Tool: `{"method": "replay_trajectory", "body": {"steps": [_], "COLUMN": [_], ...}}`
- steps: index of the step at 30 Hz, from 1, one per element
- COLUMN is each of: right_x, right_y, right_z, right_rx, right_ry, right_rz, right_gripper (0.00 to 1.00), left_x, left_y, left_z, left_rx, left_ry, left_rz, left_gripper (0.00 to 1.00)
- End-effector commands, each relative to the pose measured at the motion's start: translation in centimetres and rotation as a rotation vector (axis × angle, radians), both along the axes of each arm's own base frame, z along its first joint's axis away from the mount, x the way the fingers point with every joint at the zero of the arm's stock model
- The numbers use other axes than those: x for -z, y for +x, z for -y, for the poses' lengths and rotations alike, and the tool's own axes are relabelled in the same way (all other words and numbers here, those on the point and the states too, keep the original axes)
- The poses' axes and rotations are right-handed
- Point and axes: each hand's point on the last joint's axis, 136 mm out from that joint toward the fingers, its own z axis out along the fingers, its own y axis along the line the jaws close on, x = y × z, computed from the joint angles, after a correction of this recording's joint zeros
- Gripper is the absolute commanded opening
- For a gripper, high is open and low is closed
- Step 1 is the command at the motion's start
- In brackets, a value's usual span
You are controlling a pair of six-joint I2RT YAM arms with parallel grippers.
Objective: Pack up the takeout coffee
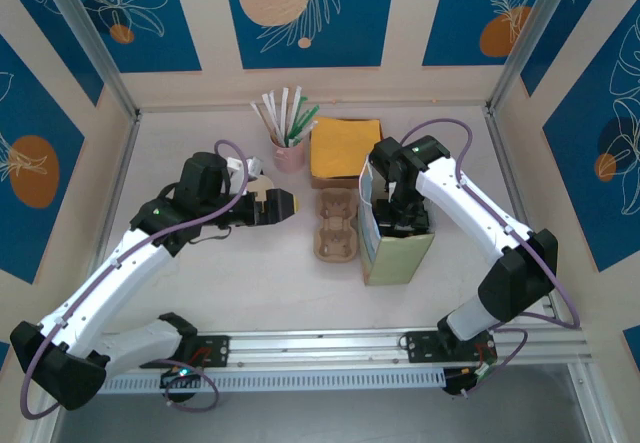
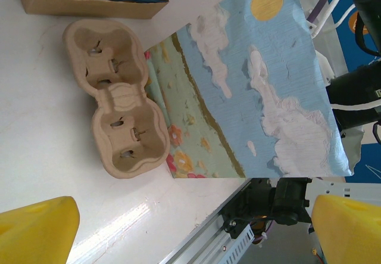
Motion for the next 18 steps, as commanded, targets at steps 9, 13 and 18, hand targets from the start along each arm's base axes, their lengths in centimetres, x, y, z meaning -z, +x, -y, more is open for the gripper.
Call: {"method": "replay_trajectory", "body": {"steps": [9,13,18], "right_x": [-0.13,-0.06,0.0], "right_y": [0.17,0.2,0.26], "right_z": [-0.35,-0.25,-0.17], "right_rx": [-0.011,-0.006,-0.008], "right_ry": [0.021,0.022,0.021], "right_rz": [-0.014,-0.014,-0.014], "right_gripper": [0.57,0.57,0.57], "left_x": [-0.54,-0.54,-0.52], "left_y": [-0.33,-0.34,-0.33], "left_z": [0.35,0.35,0.38], "left_rx": [0.025,0.025,0.025], "left_ry": [-0.014,-0.014,-0.014], "left_rz": [0.017,0.016,0.016], "left_gripper": [1.0,1.0,1.0]}}
